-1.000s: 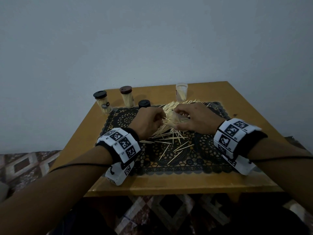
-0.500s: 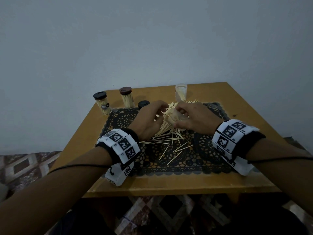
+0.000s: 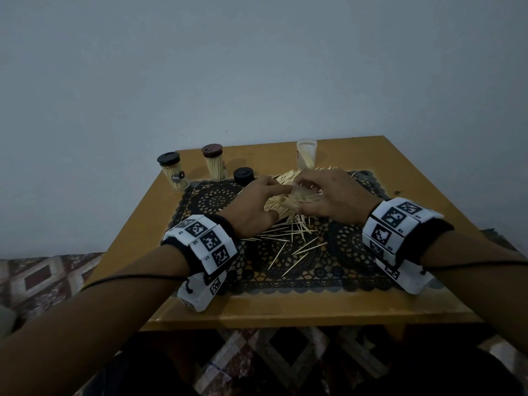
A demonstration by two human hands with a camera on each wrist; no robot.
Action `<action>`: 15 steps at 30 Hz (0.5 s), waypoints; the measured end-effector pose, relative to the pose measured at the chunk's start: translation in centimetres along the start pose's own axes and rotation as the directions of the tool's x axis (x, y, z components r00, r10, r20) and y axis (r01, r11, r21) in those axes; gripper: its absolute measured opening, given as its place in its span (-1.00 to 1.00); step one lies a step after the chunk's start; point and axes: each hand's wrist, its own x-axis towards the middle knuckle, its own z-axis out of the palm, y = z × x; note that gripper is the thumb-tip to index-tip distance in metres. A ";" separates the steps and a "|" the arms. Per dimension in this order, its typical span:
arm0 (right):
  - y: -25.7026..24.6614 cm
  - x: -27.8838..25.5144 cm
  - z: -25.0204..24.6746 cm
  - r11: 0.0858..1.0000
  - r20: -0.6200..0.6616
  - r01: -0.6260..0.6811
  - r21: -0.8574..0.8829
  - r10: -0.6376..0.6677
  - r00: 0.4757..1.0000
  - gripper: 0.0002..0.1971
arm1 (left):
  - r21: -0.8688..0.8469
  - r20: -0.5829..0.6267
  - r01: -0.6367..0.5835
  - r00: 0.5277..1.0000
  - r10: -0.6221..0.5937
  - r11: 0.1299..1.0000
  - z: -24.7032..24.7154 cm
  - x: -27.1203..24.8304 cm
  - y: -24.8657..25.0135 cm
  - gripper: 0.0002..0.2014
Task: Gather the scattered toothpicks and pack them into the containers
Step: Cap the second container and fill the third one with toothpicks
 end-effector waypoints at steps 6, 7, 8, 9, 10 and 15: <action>-0.1 0.1 0.1 1.000 0.002 0.010 -0.007 -0.010 1.000 -0.58 | -0.066 0.027 0.019 0.999 -0.017 0.998 0.0 -0.1 0.0 -0.48; -0.2 0.1 0.1 1.000 0.004 0.015 -0.003 -0.015 1.000 -0.58 | -0.054 0.047 0.022 0.999 -0.019 0.998 0.1 -0.1 0.1 -0.47; -0.2 0.1 0.2 1.000 0.008 0.019 -0.005 -0.019 1.000 -0.59 | -0.050 0.058 0.025 0.998 -0.022 0.998 0.1 -0.1 0.1 -0.48; -0.3 0.1 0.2 1.000 0.010 0.021 -0.007 -0.021 1.000 -0.60 | -0.055 0.061 0.030 0.998 -0.026 0.998 0.1 -0.1 0.2 -0.51; -0.3 0.1 0.3 1.000 0.007 0.021 -0.005 -0.021 1.000 -0.60 | -0.066 0.063 0.034 0.998 -0.030 0.997 0.0 -0.1 0.2 -0.51; -0.2 0.0 0.1 0.999 0.001 0.034 0.002 -0.034 0.999 -0.57 | -0.026 0.136 0.085 0.987 -0.081 0.996 0.0 -0.1 0.2 -0.44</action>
